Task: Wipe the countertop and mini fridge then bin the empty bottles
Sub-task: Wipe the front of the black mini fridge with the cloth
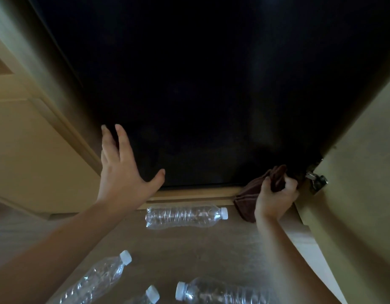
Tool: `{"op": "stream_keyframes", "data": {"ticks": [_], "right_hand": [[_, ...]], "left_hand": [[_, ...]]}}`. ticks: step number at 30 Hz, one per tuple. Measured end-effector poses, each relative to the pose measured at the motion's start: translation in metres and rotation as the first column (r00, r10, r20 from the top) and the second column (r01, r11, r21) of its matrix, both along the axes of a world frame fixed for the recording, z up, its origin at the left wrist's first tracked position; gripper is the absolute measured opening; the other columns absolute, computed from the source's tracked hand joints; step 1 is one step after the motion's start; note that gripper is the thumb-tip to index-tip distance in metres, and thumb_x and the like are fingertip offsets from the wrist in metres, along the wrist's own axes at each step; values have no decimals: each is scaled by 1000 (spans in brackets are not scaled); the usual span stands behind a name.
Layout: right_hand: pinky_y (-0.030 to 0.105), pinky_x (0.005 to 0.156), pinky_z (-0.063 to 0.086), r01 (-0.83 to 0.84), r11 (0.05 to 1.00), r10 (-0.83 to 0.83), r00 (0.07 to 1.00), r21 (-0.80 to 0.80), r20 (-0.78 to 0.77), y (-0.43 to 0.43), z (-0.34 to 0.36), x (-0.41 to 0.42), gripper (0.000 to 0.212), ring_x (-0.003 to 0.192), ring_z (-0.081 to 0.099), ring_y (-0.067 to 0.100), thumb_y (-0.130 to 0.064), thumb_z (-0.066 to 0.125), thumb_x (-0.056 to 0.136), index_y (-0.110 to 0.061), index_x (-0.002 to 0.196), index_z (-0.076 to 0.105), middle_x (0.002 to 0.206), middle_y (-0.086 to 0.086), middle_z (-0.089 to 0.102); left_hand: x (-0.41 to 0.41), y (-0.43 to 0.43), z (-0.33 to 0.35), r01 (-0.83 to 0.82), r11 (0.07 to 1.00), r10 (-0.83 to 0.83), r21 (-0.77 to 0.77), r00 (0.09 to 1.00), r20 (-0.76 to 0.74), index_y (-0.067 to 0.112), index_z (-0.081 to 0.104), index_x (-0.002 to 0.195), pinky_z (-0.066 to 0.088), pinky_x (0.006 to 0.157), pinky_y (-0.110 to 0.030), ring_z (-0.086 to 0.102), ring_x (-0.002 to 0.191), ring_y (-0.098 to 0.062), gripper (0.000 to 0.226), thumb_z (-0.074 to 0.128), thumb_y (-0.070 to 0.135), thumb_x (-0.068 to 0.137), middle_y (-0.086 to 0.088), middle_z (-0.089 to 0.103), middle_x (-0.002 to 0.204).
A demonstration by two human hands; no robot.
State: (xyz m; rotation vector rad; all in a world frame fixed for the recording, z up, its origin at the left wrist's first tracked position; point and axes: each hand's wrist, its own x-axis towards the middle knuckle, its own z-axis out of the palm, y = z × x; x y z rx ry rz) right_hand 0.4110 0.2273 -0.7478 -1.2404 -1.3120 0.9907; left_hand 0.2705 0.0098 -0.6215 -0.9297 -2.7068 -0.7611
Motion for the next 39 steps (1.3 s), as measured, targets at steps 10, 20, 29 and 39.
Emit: {"op": "stream_keyframes", "data": {"ticks": [10,20,29,39], "right_hand": [[1,79,38,-226,963,234,971,147,-42,-40,38,-19,29,85,51,-3,-3,67,78,-9,104,56,107,12,47],[7,89,40,-211,853,242,970,478,-2,-44,63,-37,35,102,52,18,-3,69,76,-7,110,61,113,20,43],[8,83,39,-439,847,388,896,298,216,-63,-1,-33,31,102,55,27,2,71,73,-6,102,64,115,16,43],[4,87,38,-270,886,291,957,376,1,-50,56,-36,32,98,50,-1,-9,69,77,-18,107,61,112,3,40]], "left_hand": [[-2,-3,1,2,1000,-2,-16,1000,-2,14,-10,144,19,106,-44,4,137,-38,115,69,48,67,-20,-9,151],[-8,-10,1,57,998,-58,-15,998,-2,16,-7,144,15,104,-38,1,138,-35,112,65,51,66,-20,-6,151],[-7,-15,5,101,995,-100,-10,995,21,17,-8,145,14,102,-33,2,138,-34,109,62,50,68,-18,-9,151],[-10,-20,8,134,991,-134,-15,991,29,15,-5,145,17,103,-34,5,138,-35,106,63,47,70,-16,-9,152]]}}
